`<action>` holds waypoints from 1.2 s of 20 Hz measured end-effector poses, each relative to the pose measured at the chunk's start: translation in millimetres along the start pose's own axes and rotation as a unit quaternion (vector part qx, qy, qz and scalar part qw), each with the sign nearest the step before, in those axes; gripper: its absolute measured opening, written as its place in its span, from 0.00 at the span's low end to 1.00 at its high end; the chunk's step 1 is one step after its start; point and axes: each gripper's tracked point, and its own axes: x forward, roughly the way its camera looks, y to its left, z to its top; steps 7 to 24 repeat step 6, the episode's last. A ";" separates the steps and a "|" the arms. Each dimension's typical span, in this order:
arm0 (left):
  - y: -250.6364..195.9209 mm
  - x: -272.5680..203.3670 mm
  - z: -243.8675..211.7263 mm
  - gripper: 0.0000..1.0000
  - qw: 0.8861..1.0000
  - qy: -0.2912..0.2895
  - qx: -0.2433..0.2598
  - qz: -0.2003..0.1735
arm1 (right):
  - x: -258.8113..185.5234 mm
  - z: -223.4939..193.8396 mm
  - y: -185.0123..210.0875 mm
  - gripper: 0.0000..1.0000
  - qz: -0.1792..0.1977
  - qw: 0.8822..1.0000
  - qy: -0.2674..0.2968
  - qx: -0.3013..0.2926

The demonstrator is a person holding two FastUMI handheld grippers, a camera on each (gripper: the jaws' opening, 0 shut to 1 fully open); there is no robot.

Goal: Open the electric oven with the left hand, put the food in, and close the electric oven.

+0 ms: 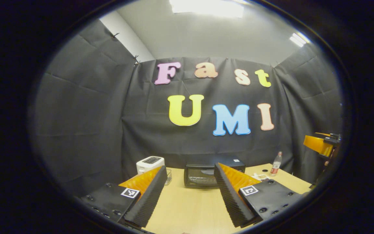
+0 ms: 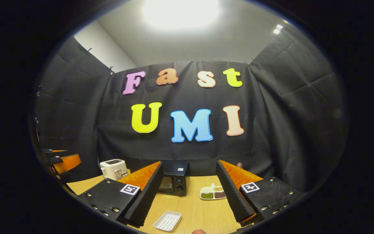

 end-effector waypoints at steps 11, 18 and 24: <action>2.8 11.9 5.8 1.00 1.000 -0.007 0.002 -0.003 | 6.9 2.2 1.7 0.98 -0.002 1.000 -0.002 -0.009; 2.8 11.9 5.8 1.00 1.000 -0.007 0.002 -0.003 | 6.9 2.2 1.7 0.98 -0.002 1.000 -0.002 -0.009; 2.8 11.9 5.8 1.00 1.000 -0.007 0.002 -0.003 | 6.9 2.2 1.7 0.98 -0.002 1.000 -0.002 -0.009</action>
